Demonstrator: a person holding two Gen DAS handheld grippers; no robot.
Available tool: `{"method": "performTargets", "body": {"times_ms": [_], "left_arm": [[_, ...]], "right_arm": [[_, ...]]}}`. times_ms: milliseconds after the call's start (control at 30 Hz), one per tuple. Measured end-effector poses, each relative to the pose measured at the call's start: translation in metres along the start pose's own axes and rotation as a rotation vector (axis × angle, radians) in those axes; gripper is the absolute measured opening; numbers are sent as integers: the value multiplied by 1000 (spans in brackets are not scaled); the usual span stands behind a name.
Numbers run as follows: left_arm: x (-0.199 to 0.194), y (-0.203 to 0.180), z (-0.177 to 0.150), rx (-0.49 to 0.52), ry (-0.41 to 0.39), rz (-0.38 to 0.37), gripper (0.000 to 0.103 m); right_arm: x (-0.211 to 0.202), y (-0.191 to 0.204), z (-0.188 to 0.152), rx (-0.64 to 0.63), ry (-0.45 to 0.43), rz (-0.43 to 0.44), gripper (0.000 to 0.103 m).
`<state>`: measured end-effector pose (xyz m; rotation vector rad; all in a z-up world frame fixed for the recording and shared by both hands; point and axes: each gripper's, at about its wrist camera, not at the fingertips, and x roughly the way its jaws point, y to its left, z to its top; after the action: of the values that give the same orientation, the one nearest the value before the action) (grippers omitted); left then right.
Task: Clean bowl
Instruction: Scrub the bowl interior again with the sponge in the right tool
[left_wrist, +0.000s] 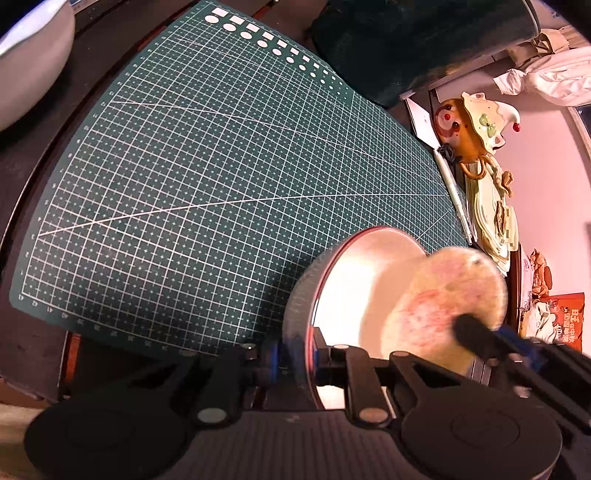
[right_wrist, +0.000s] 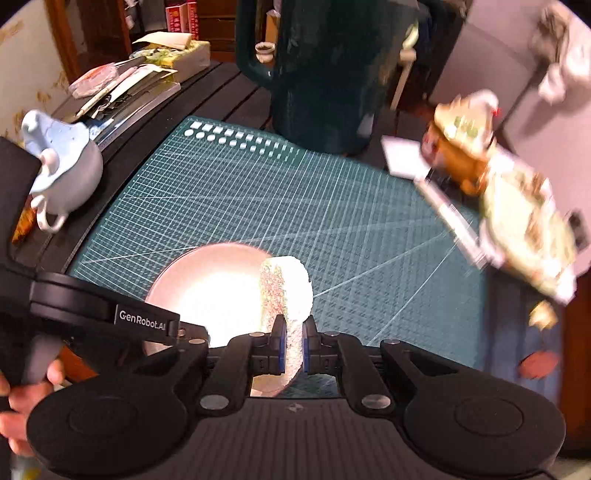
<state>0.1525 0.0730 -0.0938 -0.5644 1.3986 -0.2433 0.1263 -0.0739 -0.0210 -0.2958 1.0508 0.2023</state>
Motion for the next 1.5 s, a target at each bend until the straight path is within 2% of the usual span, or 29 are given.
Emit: {"method": "performTargets", "body": {"times_ms": [67,200,300,367,400,700,800,1000,1200,1267,1300,1500], "left_arm": [[0,0,0,0,1,0,16],[0,-1,0,-1,2,2,16],[0,-1,1,0,3,3,16],[0,-1,1,0,2,3,16],[0,0,1,0,2,4,16],[-1,2,2,-7,1,1,16],[-1,3,2,-8,1,-1,16],[-1,1,2,0,0,0,16],[0,-1,1,2,0,9,16],[1,-1,1,0,1,8,16],[1,-1,1,0,0,5,16],[-1,0,2,-9,-6,-7,16]], "right_arm": [[-13,1,3,-31,-28,-20,7],[-30,-6,9,-13,-62,-12,7],[-41,-11,14,19,-80,36,7],[-41,-12,15,60,-66,118,7],[-39,-12,15,64,-58,133,7],[14,7,3,94,57,203,7],[19,13,-1,58,50,170,7],[14,14,-1,-31,46,26,7],[-20,5,6,-58,-42,-37,7],[-32,-4,11,-14,-63,13,7],[-33,-8,13,18,-61,65,7],[-7,0,10,65,3,147,7]]}}
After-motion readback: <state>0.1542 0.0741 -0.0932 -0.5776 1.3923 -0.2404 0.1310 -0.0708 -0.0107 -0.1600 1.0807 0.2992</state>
